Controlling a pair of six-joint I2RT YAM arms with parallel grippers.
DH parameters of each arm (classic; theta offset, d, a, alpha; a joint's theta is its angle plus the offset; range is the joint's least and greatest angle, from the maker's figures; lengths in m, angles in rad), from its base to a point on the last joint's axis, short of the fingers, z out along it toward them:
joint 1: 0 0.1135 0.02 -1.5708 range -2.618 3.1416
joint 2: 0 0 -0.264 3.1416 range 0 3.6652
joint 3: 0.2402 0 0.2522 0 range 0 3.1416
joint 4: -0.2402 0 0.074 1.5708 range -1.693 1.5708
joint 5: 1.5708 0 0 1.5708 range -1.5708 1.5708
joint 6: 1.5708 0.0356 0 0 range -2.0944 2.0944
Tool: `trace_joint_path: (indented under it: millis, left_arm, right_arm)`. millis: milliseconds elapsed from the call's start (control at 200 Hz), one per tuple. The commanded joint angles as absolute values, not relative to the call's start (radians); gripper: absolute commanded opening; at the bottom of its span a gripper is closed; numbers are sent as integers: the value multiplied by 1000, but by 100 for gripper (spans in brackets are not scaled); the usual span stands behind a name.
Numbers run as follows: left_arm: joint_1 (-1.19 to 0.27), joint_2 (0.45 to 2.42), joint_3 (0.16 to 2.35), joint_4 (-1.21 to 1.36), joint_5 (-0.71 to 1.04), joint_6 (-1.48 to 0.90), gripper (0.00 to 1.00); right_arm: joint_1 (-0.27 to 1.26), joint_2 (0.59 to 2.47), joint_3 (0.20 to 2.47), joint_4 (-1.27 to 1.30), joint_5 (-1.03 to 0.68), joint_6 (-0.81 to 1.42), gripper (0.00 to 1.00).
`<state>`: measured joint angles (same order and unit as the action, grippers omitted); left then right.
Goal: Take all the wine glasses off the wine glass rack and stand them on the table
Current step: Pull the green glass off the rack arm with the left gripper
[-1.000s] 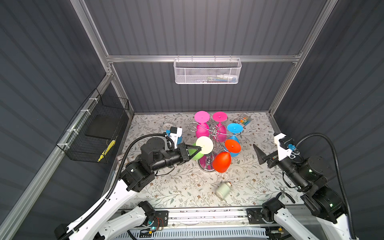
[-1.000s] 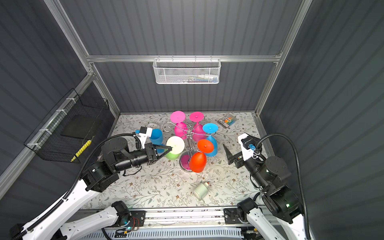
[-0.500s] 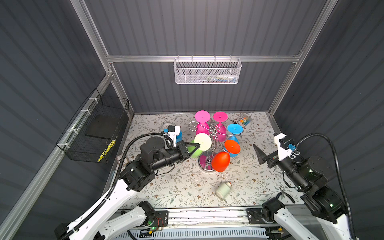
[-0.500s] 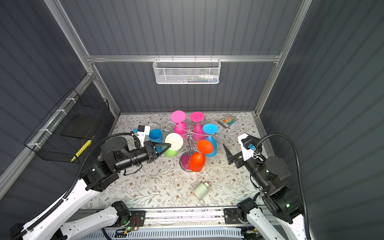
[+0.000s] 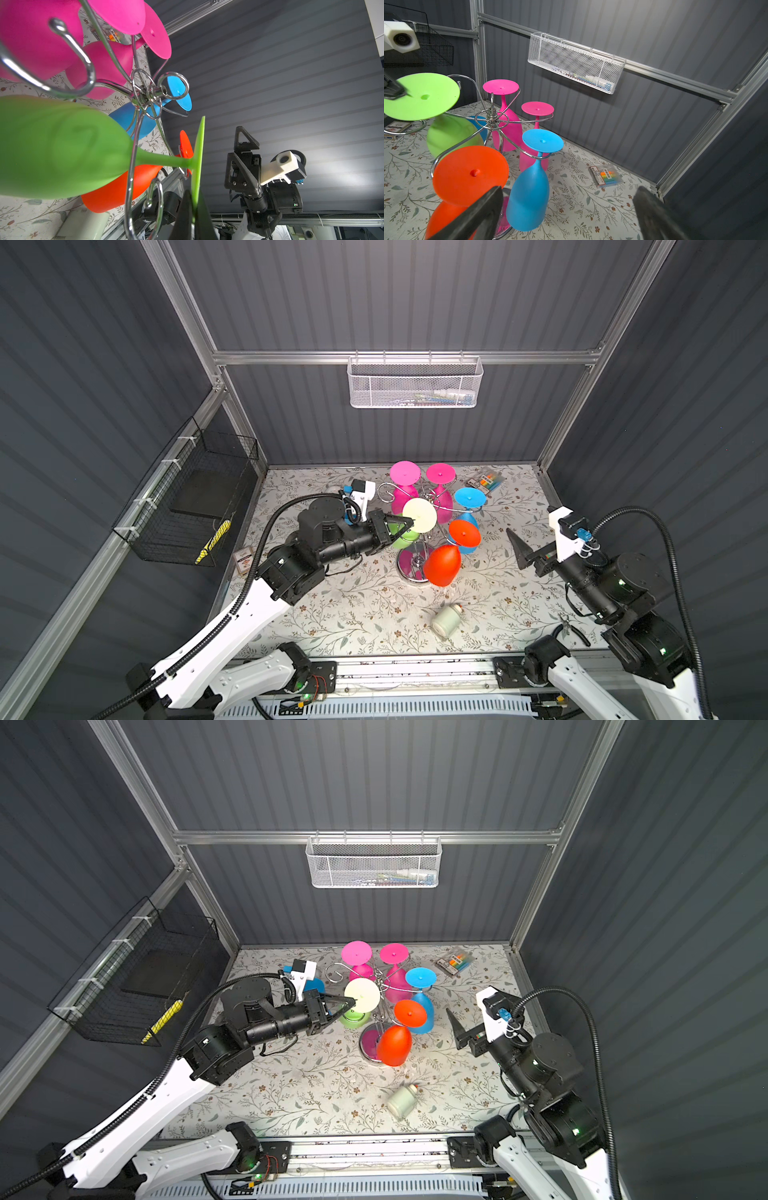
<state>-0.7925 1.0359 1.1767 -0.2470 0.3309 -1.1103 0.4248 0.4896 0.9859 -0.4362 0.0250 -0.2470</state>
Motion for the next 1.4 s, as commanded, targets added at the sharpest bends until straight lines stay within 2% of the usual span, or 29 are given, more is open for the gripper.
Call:
trace_joint_path:
  millis: [0,845,1396]
  left_arm:
    - [-798,1047,1222,-253,387,-1099,0]
    - [-806,1156,1398,-486,498,-1057,0]
    - [-835,1141,1368,-503,525,-1082,0]
  right_arm:
    - [430,479,997,-435,19,-251,99]
    - [429,460,982,-445,21,-252,99]
    - [429,439,986,-461,18,-240,99]
